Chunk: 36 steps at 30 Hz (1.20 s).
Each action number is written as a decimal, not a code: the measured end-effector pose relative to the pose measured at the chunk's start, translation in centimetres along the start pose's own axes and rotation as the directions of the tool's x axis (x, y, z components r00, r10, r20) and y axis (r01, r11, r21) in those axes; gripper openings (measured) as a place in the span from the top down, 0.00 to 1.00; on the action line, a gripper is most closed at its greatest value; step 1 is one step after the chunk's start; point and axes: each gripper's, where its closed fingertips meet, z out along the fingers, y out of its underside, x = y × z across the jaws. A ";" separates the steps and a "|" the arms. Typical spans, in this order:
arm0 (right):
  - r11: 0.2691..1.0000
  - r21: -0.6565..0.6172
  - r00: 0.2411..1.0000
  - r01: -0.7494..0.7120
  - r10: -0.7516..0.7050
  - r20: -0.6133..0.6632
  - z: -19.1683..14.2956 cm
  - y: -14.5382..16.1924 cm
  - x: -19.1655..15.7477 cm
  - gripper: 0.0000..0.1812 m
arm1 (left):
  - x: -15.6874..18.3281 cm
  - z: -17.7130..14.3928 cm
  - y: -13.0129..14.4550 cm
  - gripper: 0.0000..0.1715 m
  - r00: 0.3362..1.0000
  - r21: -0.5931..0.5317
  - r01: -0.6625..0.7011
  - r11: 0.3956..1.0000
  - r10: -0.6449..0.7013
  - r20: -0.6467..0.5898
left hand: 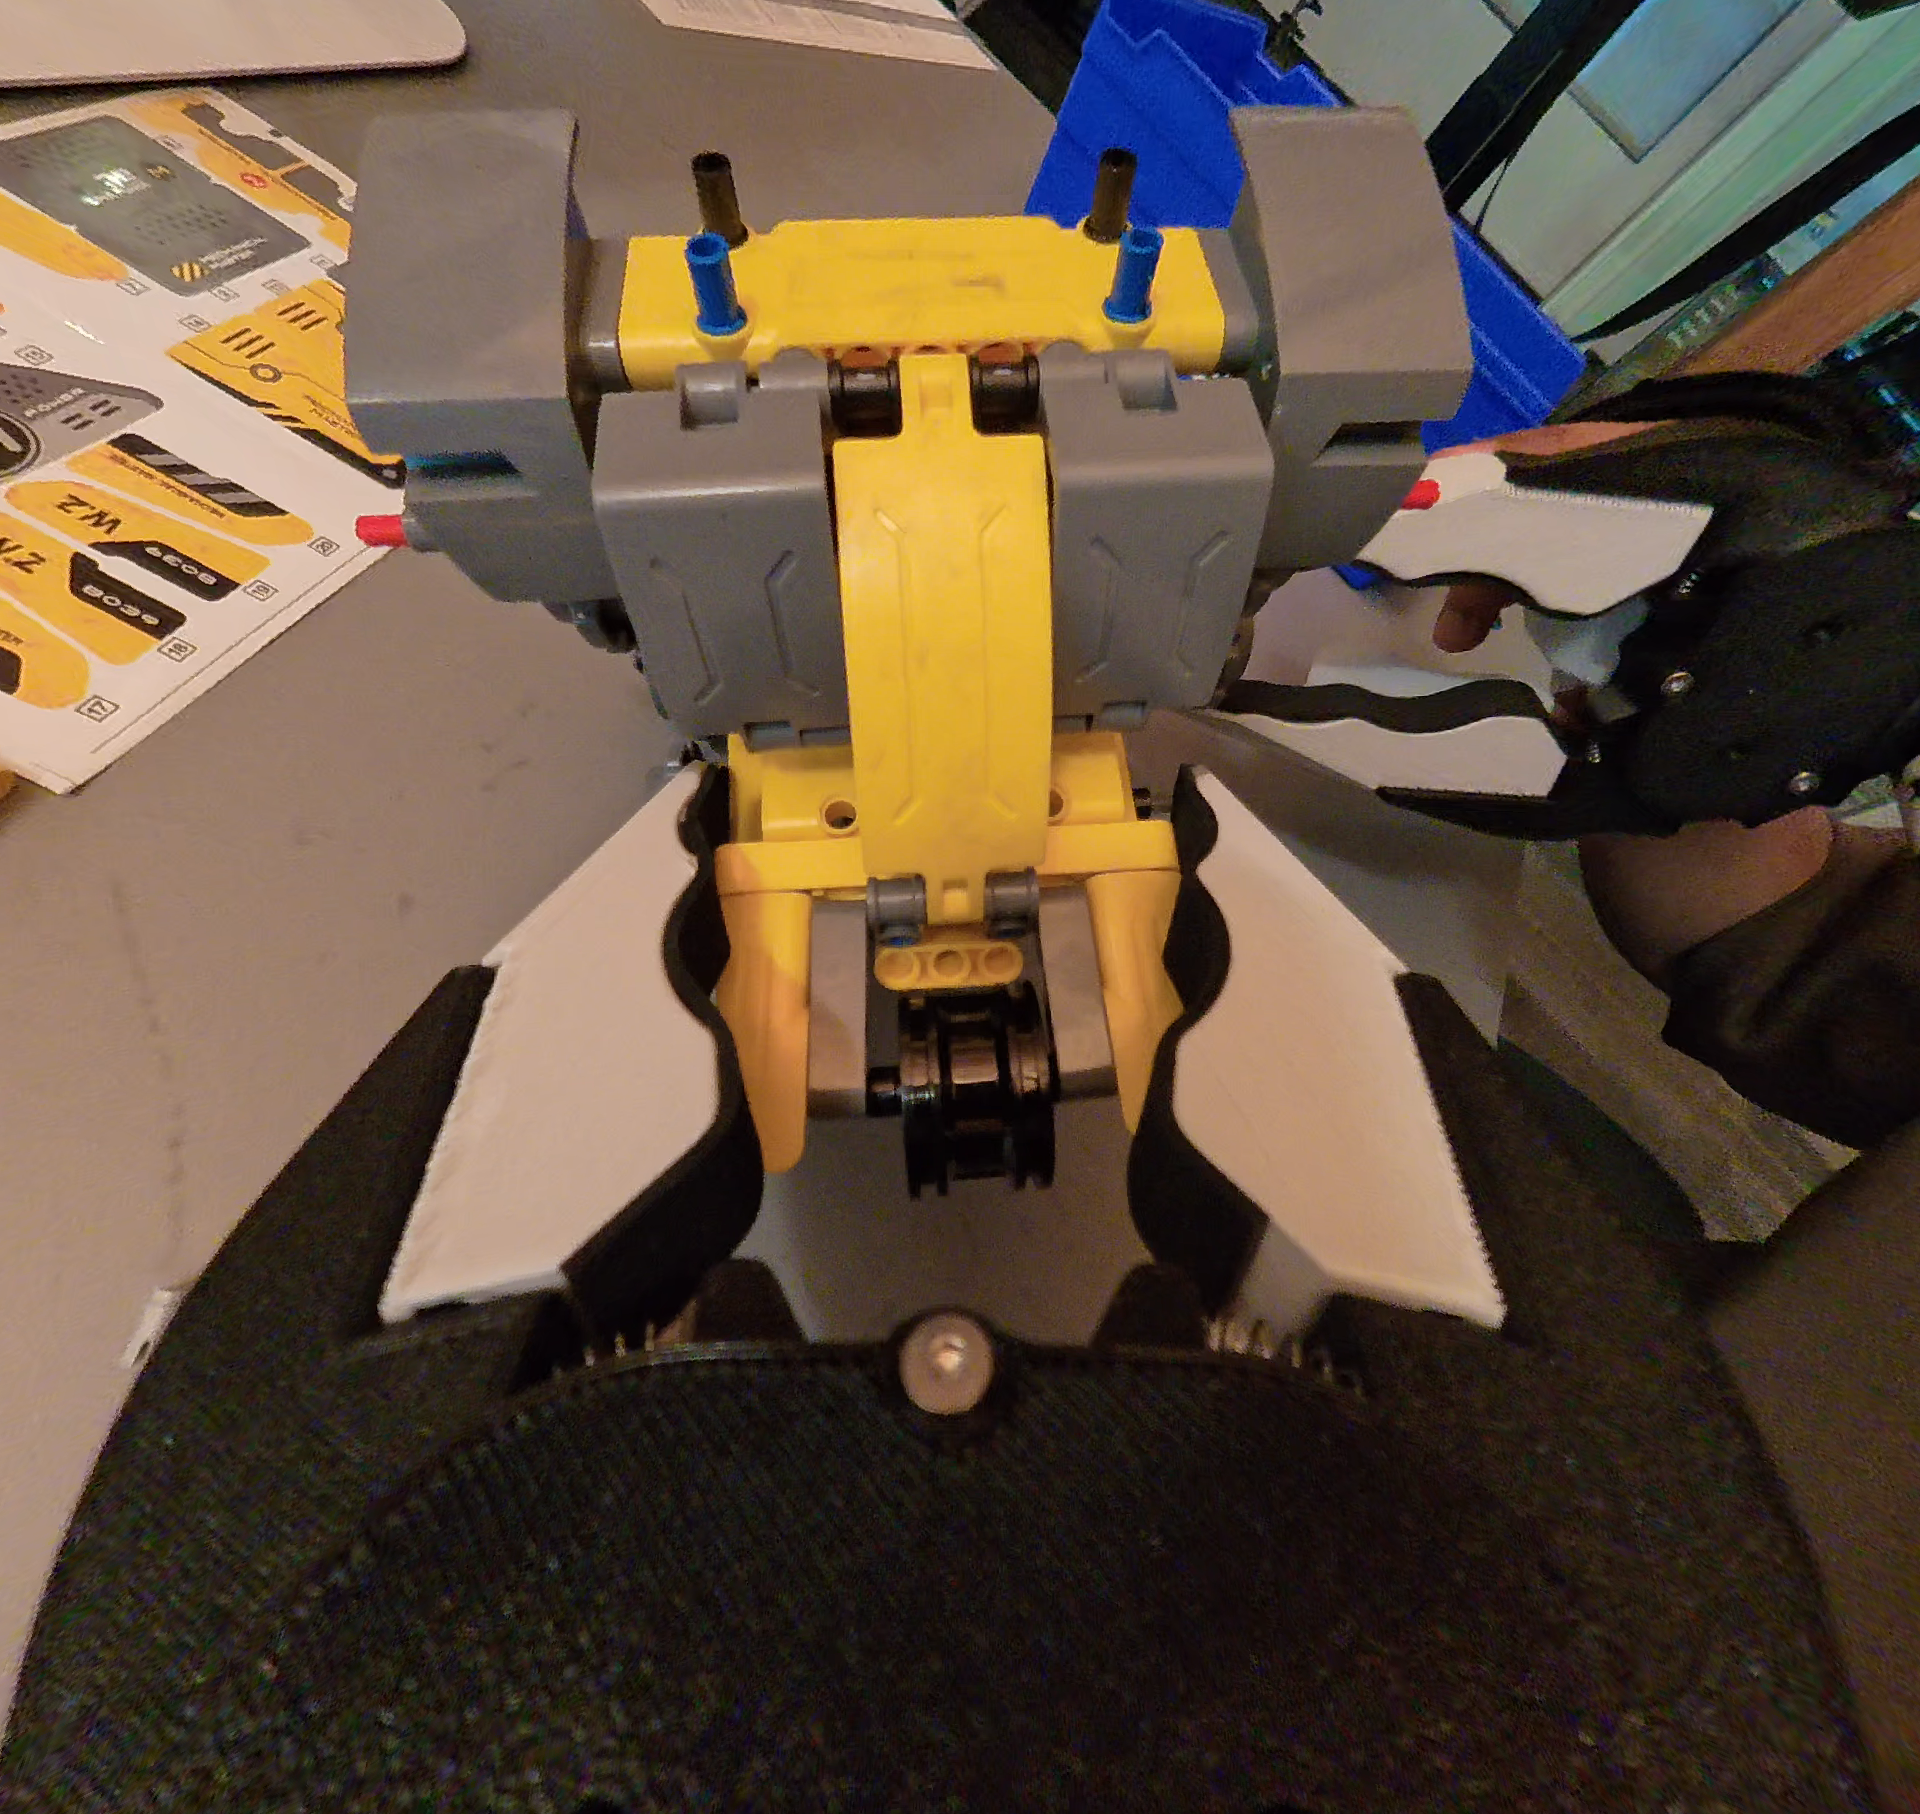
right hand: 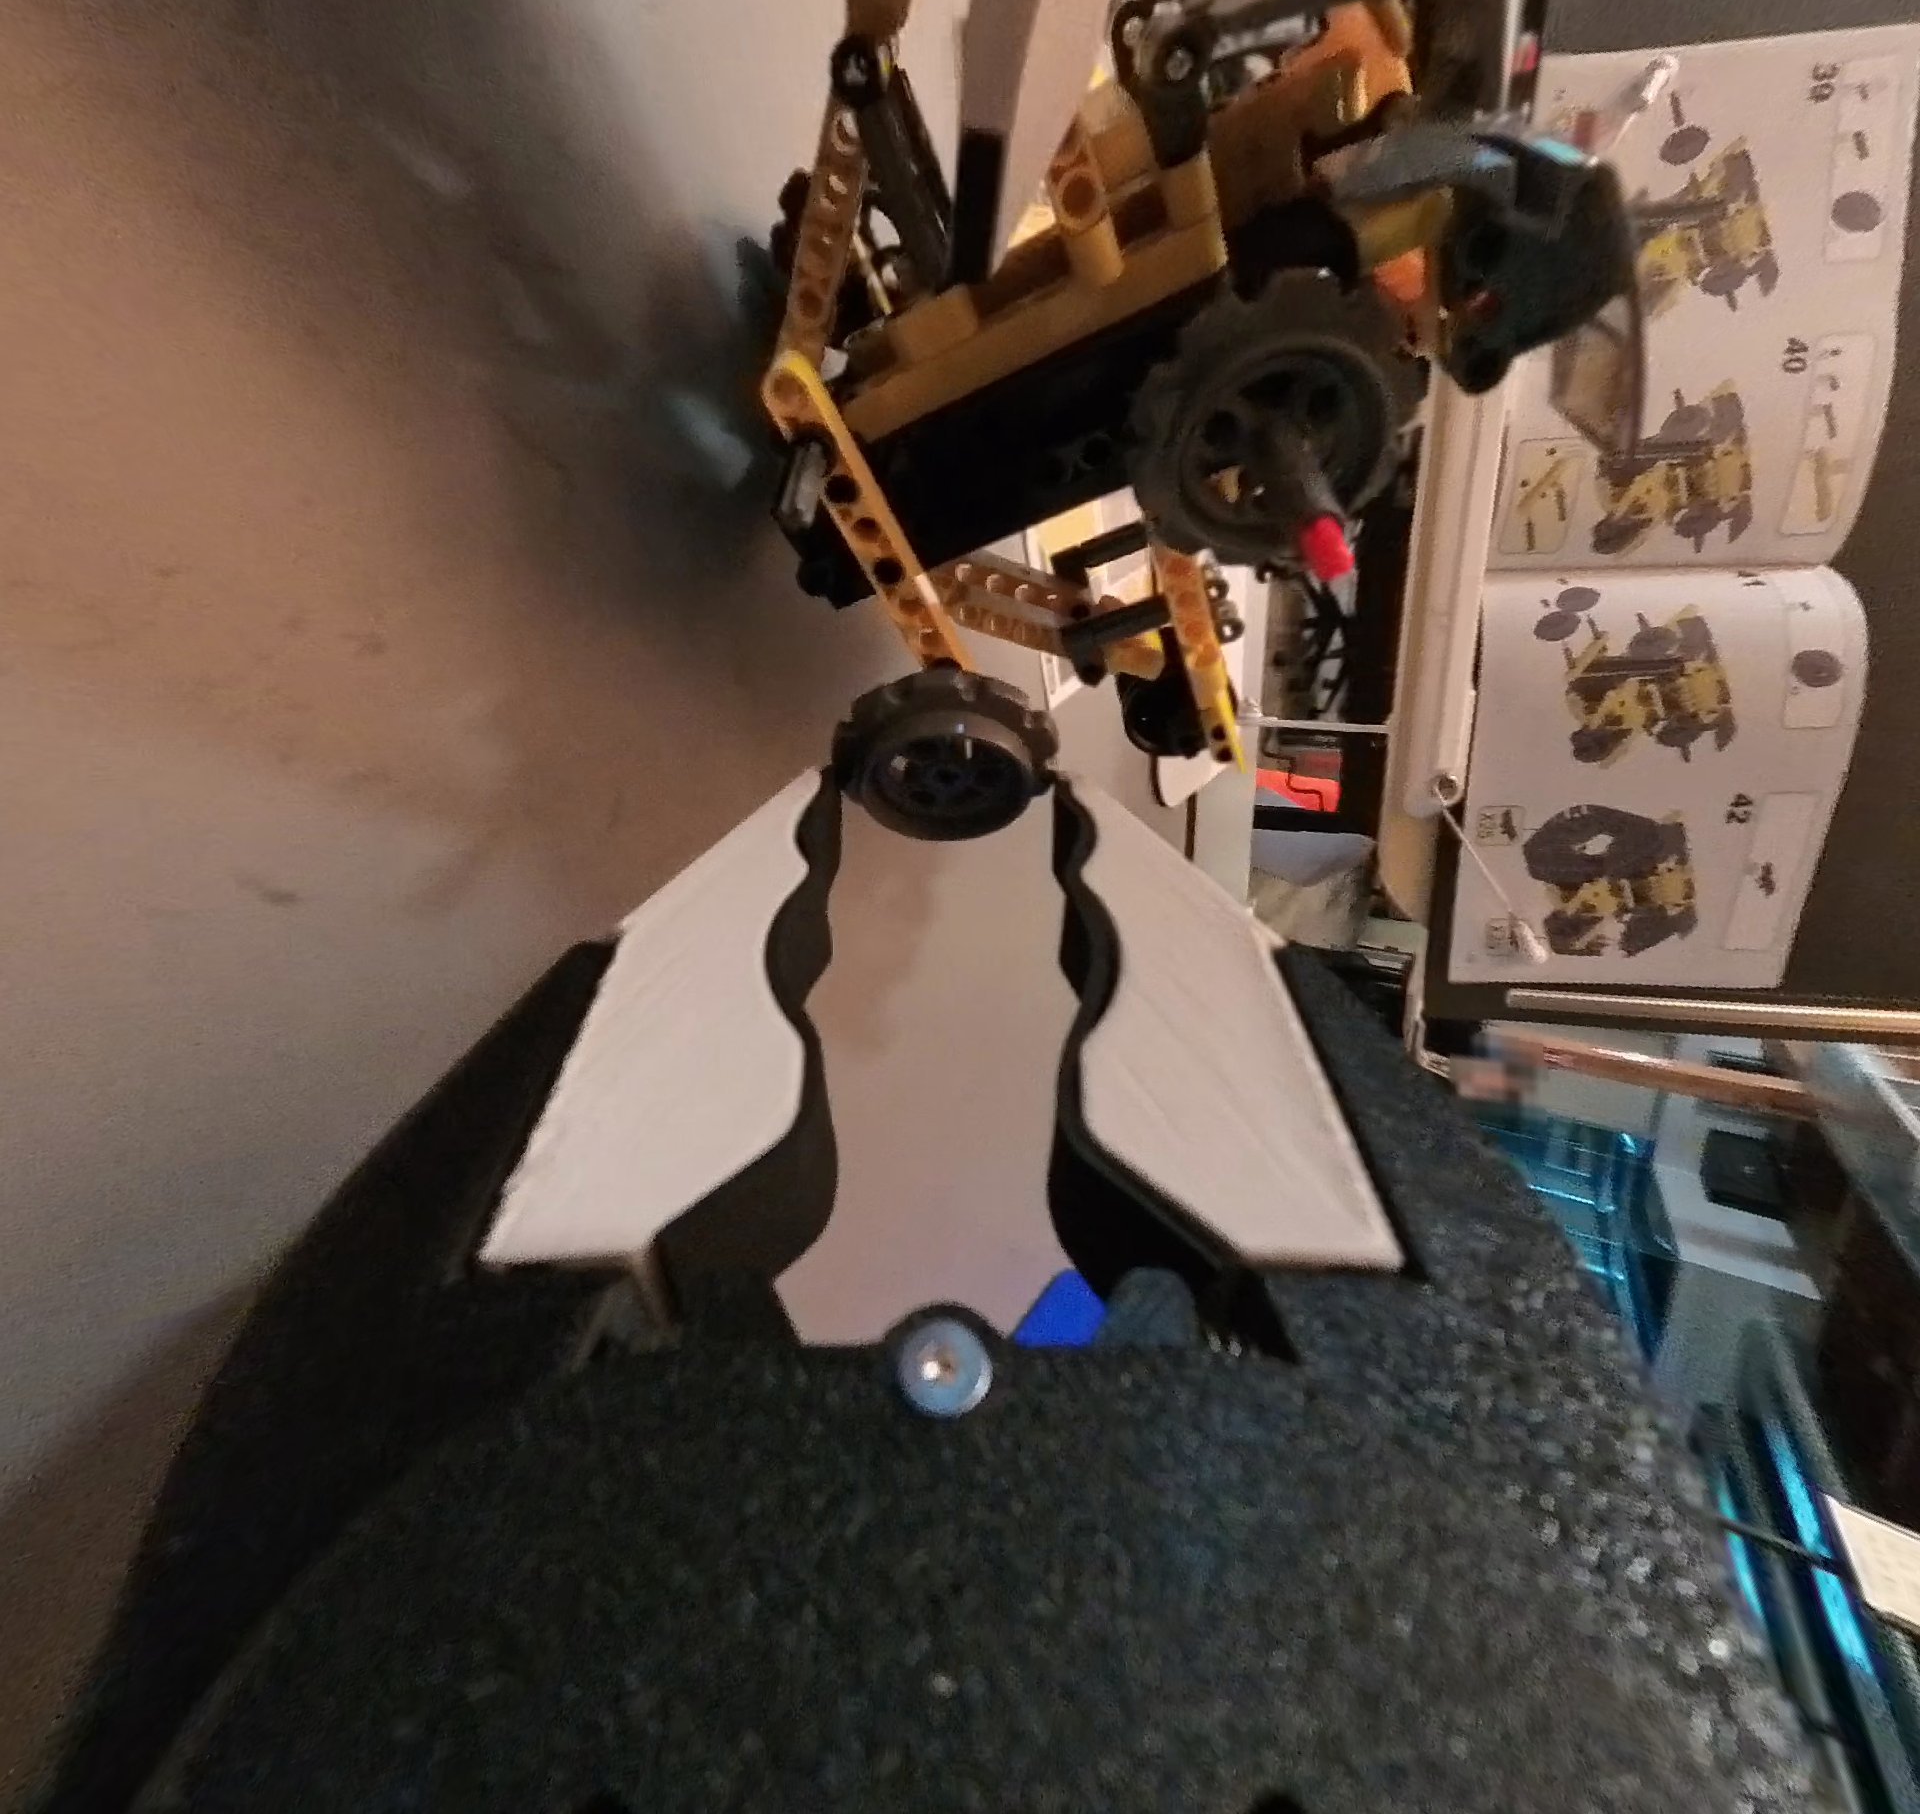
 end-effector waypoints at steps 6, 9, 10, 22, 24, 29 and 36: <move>0.976 -0.017 0.976 -0.217 0.217 -0.018 0.6 0.5 0.0 0.78 | -0.2 0.3 0.0 0.51 0.999 -0.008 -0.013 1.000 0.013 0.030; 0.912 0.023 0.912 -0.410 0.410 0.029 0.5 0.4 0.0 0.78 | -0.2 0.2 0.1 0.51 1.000 -0.004 -0.007 1.000 0.007 0.025; 0.880 0.033 0.879 -0.475 0.472 0.059 0.6 0.4 -0.1 0.78 | -0.2 0.2 0.1 0.51 1.000 -0.004 -0.009 1.000 0.009 0.026; 0.609 0.035 0.587 -0.792 0.746 0.315 0.5 0.2 -0.5 0.78 | -0.3 0.4 0.0 0.51 0.999 0.002 -0.020 1.000 0.020 0.035; 0.588 0.036 0.564 -0.808 0.754 0.337 0.5 0.2 -0.6 0.78 | -0.2 0.4 0.0 0.51 0.999 0.004 -0.021 1.000 0.020 0.035; 0.713 0.096 0.710 -0.695 0.658 0.250 0.4 0.1 -0.4 0.78 | -0.2 0.3 0.0 0.51 0.999 0.009 -0.020 1.000 0.019 0.030; 0.887 0.104 0.890 -0.450 0.437 0.129 0.6 0.0 -0.3 0.77 | -0.2 0.3 0.1 0.51 0.999 0.005 -0.030 1.000 0.030 0.031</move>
